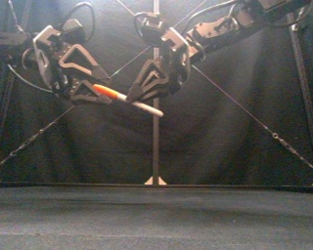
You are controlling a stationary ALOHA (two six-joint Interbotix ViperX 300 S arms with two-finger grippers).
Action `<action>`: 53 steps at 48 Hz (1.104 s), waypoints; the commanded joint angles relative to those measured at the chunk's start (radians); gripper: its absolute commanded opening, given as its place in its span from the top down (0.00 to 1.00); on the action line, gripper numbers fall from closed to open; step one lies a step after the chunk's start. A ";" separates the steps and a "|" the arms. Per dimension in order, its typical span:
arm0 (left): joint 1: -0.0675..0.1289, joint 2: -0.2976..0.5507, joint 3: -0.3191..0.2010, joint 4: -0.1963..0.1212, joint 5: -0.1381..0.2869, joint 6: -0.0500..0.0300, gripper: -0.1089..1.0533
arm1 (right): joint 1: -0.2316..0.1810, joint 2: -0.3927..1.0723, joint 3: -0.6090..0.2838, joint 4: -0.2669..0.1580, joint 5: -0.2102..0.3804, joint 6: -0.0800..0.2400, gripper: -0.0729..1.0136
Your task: Uncap the pen
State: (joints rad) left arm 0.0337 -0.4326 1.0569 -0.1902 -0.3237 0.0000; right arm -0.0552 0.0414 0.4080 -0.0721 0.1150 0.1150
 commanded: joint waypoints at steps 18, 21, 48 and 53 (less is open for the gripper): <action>0.025 0.009 -0.021 -0.005 -0.011 0.0000 0.51 | 0.003 -0.023 -0.020 0.000 -0.009 -0.002 0.47; 0.025 0.009 -0.021 -0.005 -0.011 0.0000 0.54 | 0.002 -0.021 -0.017 0.000 -0.008 0.000 0.47; 0.017 -0.072 0.032 -0.005 0.002 0.0000 0.54 | 0.003 -0.055 0.041 0.012 -0.005 0.002 0.47; 0.017 -0.101 0.046 -0.003 0.021 0.0000 0.54 | 0.003 -0.066 0.052 0.015 -0.005 0.002 0.47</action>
State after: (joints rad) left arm 0.0445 -0.5031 1.1045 -0.1917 -0.3145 0.0000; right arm -0.0537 0.0215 0.4495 -0.0614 0.1043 0.1135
